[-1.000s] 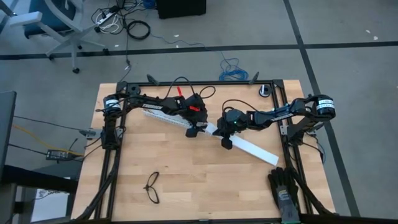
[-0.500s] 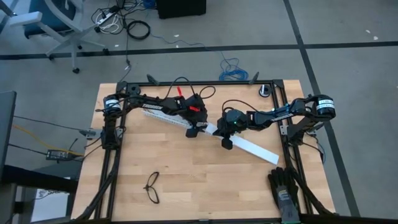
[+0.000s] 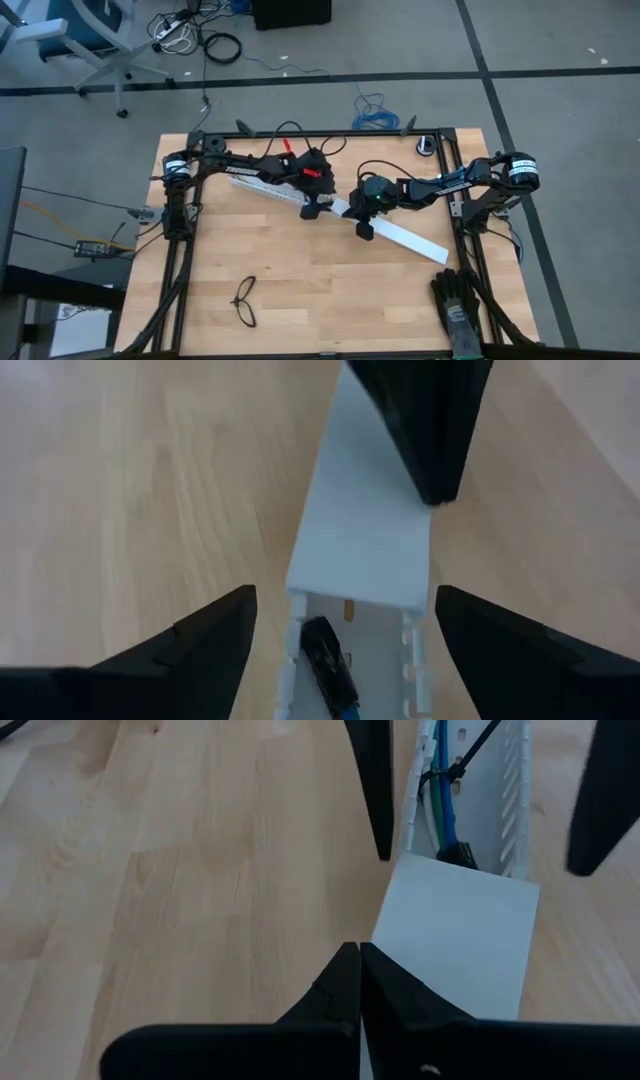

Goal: Ziptie cables
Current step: Close the white cable duct lid

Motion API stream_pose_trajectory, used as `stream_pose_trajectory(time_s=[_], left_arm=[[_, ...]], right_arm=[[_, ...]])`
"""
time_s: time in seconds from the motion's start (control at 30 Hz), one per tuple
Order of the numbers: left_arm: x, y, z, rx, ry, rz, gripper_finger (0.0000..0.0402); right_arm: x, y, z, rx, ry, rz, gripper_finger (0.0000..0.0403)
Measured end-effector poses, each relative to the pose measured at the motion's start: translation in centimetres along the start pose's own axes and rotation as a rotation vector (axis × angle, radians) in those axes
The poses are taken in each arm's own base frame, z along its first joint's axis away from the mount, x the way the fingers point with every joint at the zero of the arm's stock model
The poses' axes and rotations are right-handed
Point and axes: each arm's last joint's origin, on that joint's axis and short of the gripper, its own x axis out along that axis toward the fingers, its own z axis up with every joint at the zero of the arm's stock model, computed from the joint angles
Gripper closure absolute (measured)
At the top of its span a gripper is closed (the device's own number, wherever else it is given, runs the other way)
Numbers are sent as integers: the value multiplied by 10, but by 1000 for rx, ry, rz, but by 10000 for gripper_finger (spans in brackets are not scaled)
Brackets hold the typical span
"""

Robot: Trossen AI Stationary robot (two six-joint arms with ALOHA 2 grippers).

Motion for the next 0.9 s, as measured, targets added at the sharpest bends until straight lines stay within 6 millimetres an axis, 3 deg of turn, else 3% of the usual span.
stream_pose_trajectory(time_s=[0.67,0.9], left_arm=[[0,-7,-16,-5,74,-43,83],[0,-6,-15,0,69,-40,105]], right_arm=[[0,1,-2,-26,22,40,403],[0,1,-2,-51,20,42,403]])
